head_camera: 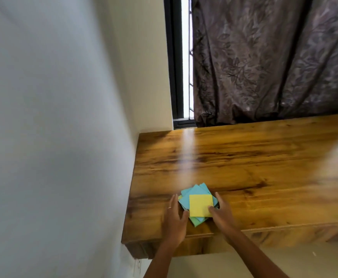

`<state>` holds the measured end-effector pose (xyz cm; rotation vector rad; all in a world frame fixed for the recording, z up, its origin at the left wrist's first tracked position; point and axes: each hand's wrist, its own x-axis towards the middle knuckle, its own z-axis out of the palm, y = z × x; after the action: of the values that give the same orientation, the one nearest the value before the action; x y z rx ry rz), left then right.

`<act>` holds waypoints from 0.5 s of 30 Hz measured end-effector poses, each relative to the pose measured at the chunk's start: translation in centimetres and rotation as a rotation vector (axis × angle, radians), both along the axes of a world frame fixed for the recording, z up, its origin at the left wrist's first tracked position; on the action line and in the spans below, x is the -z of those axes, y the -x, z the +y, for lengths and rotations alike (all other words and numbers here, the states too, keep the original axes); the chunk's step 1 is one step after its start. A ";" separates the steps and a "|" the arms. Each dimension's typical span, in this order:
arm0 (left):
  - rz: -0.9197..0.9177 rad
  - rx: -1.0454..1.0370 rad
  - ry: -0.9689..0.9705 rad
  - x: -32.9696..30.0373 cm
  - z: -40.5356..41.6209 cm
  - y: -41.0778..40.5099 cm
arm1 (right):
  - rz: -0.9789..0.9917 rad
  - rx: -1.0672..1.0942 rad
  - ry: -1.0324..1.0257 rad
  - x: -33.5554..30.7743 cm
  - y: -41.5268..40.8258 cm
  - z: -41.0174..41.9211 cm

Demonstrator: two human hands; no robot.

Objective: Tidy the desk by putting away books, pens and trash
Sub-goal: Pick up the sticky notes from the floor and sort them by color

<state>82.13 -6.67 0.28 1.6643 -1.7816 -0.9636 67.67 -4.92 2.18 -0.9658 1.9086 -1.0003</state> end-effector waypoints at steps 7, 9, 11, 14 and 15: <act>-0.296 0.091 0.328 2.5 0.1 -1.0 | 0.157 0.402 0.143 1.7 0.0 1.9; -0.309 0.100 0.337 2.5 0.4 -0.8 | 0.202 0.467 0.214 2.0 0.6 2.5; -0.344 0.112 0.345 3.0 0.5 -1.1 | 0.203 0.566 0.275 2.9 0.5 3.4; -0.401 0.126 0.350 3.4 0.5 -1.2 | 0.024 0.812 0.195 5.5 0.7 5.1; -0.424 0.132 0.361 3.6 0.6 -1.1 | -0.060 0.876 0.123 6.9 0.7 5.7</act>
<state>83.20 -6.05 -3.31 1.6097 -2.2056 -0.3146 66.92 0.76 -4.74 -0.1032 2.2677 -1.6154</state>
